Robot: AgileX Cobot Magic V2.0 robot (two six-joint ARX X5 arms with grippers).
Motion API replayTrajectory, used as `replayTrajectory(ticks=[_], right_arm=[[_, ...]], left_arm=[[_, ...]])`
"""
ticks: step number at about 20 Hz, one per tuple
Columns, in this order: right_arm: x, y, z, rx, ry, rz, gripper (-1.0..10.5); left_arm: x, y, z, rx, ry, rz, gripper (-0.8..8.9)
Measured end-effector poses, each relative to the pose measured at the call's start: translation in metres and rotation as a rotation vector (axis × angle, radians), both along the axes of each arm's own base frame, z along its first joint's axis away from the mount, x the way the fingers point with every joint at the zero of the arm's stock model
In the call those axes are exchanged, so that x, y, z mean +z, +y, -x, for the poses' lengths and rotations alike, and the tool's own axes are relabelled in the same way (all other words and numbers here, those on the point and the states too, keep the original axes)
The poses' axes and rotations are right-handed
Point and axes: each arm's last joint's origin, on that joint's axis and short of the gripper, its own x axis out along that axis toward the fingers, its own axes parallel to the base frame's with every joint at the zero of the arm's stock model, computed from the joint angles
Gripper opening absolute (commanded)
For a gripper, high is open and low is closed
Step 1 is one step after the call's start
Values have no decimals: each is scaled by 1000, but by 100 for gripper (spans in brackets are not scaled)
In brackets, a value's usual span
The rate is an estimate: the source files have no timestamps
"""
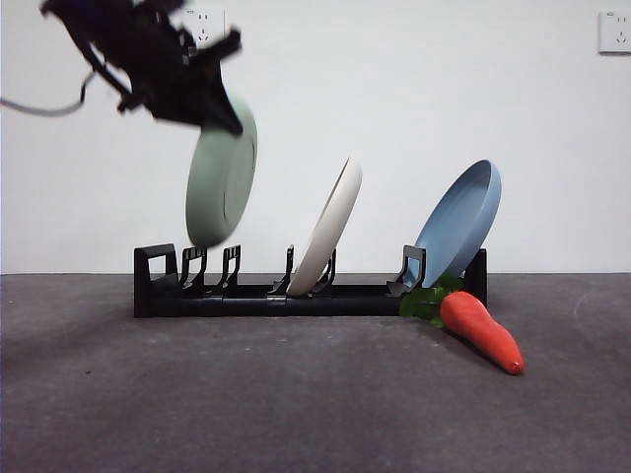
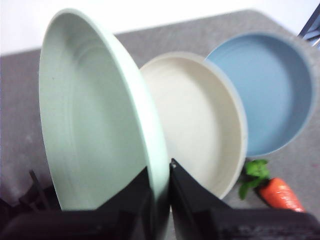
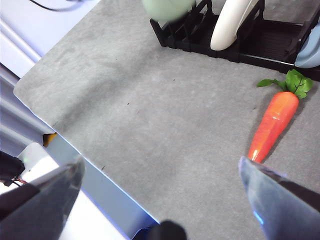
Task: Take the green plate from the plate rack,put the plate on the table,take the carrot from the table,put the carrot in the plate
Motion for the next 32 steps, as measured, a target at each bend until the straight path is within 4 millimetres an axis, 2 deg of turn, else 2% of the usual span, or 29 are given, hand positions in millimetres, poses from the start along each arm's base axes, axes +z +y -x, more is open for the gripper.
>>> replayTrajectory(ticks=[3,5,8,11,12,15,18,23,25,29,32], right_arm=[[0,0,0,0,0,0,598],[0,0,0,1,0,-1,598],[0,0,0,1,0,-1,598],[0,0,0,1,0,-1,598],[0,0,0,1,1,-1,598],[0,0,0,1,2,-1,598],[0,0,0,1,3,-1,598],[-2,0,2,1,29,2,598],[-2,0,2,2,35,3,598],[-3,0,3,2,44,5,598],[-3,0,3,1,43,5,598]], left_arm=[[27,6,30,-10,7,-6,-7],[43,5,59,-35,16,-57,-6],[66,-10,116,-83,-37,-217,-6],[72,-33,161,-136,-98,-396,-6],[67,-44,173,-151,-103,-496,-6],[40,-75,192,-218,-109,-678,-6],[-3,-102,203,-250,-128,-807,-6],[-76,-139,198,-326,-110,-973,-6],[-97,-155,193,-339,-129,-1000,-6],[-137,-170,187,-354,-100,-1114,-6],[-150,-175,183,-324,-116,-1143,-7]])
